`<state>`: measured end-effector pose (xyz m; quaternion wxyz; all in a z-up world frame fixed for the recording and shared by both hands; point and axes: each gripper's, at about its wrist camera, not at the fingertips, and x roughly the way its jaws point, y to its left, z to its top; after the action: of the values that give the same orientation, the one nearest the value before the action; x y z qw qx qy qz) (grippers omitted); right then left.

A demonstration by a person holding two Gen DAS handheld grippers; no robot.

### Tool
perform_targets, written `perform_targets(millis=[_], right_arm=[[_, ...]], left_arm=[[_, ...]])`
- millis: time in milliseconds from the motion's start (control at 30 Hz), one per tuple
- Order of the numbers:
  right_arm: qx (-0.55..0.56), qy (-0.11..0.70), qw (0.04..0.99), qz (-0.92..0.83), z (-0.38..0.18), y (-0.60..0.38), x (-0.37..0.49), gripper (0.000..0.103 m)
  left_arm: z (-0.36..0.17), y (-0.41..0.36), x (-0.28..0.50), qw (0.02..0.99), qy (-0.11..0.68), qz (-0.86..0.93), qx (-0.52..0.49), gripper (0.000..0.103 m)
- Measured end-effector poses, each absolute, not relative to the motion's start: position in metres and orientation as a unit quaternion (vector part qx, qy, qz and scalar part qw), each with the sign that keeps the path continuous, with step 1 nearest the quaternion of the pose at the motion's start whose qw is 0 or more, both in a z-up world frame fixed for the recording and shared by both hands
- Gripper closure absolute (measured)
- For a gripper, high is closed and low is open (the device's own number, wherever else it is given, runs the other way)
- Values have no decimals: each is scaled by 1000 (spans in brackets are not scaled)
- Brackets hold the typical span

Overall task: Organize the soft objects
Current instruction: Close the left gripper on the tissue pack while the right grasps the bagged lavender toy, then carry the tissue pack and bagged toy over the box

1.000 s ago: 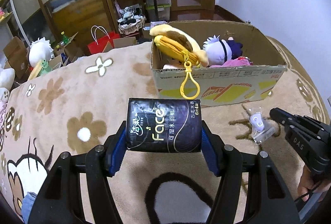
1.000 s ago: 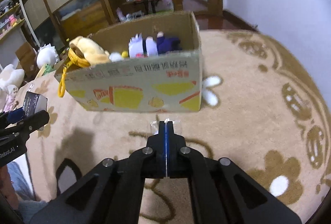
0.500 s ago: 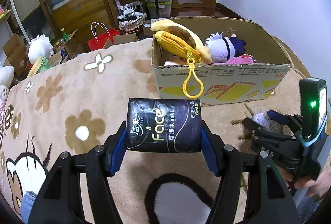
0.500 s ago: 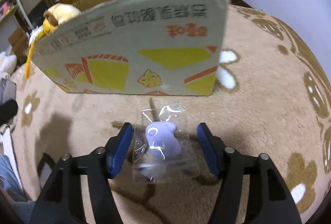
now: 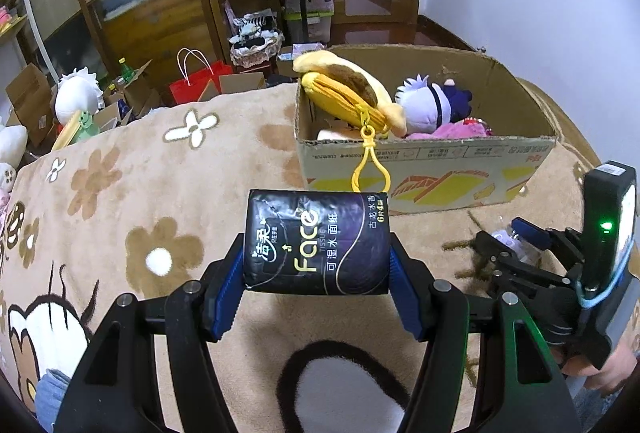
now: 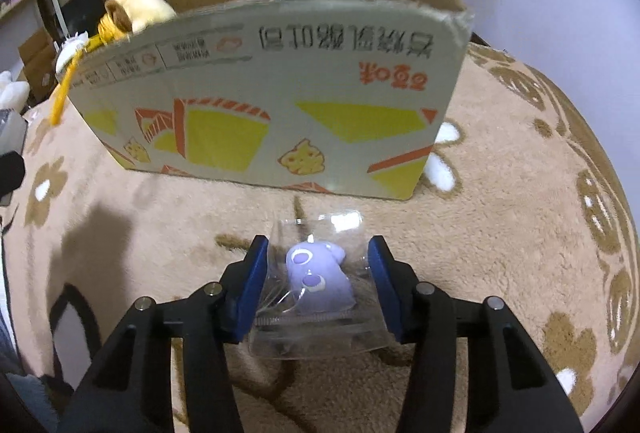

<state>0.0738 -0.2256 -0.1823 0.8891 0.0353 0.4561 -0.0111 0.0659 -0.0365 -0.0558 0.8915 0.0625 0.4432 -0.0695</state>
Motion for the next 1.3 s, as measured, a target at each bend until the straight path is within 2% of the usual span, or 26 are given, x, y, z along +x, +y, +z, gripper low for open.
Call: perform_targets(millis=[33,67,100,133,367,433,500,700,867,1033,1067,1300], right_arm=[[39,451,891,-12,-180,-227,71,50],[46,445,894,-11,-175,-229,68,59],[52,443,895,-11,-170,-230,66,77],[58,442,895,-12,-166,-231,66,78],[100,472,876,-10,-175,-246,68,78],[115,479,870,-9,-176,-250,66,73],[126,487,864,-6,-176,-251,65,57],[84,499,862,-9,-187,-244,66,53],[42,495,867,-18,-189,-233,63,54],[43,494,868,-20,-185,-232,59,68],[45,494,868,-19,-183,-232,58,74],[50,486,873,-4,-173,-229,51,77]], left_arm=[[-55,-36,66,893,441,-70,61,39],[-54,-35,66,894,439,-69,58,39],[-52,-35,65,896,435,-70,56,39],[-52,-34,65,897,434,-69,55,39],[-50,-35,65,896,434,-69,58,39],[-51,-35,65,897,434,-69,57,39],[-51,-35,65,896,434,-69,56,39],[-51,-35,65,896,434,-70,57,39],[-51,-35,65,897,433,-69,57,39],[-51,-35,65,896,434,-68,57,39],[-51,-36,65,896,434,-68,58,39],[-50,-36,64,898,430,-69,58,39]])
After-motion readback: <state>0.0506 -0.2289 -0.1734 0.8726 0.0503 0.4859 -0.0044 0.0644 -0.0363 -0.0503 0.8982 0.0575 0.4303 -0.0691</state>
